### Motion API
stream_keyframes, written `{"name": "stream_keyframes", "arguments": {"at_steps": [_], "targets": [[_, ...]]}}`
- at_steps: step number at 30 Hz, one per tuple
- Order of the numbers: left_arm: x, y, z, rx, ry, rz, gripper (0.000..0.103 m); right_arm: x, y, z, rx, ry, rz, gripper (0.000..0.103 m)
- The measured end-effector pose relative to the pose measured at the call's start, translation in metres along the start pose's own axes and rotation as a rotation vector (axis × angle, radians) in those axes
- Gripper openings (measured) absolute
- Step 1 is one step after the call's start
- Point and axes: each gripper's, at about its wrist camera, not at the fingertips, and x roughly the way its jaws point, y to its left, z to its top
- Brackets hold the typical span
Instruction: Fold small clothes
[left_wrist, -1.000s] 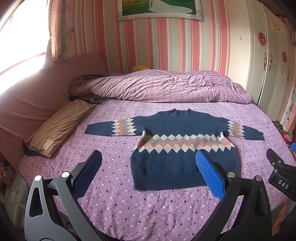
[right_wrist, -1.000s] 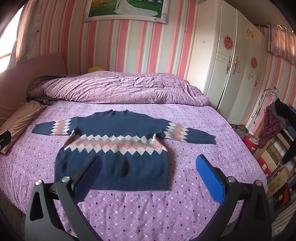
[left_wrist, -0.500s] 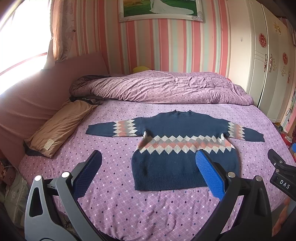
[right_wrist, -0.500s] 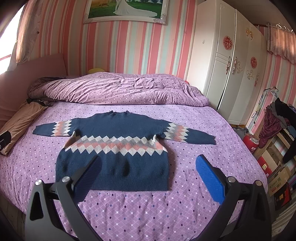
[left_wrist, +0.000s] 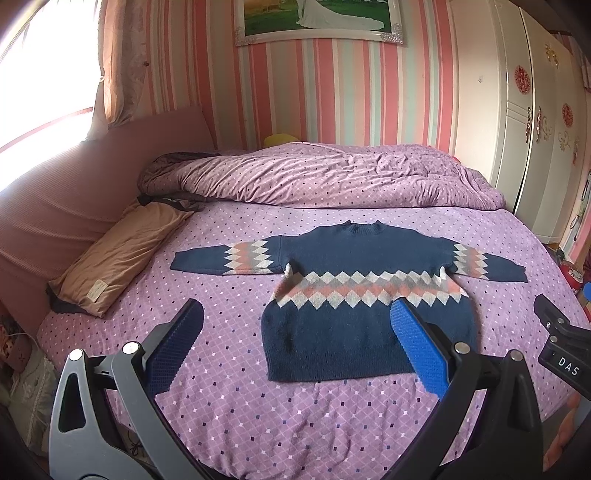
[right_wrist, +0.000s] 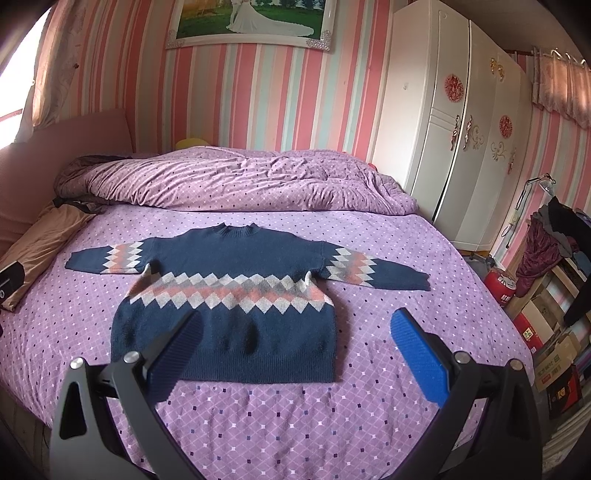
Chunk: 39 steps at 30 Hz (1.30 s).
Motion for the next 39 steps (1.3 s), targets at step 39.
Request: {"name": "stream_keyframes", "arguments": {"at_steps": [39], "targets": [[0.417,0.231,0.030,-0.176,0.268,0.168,0.100,0.307,0.226,0.100,-0.170,0.040,0.152,0.101]]}}
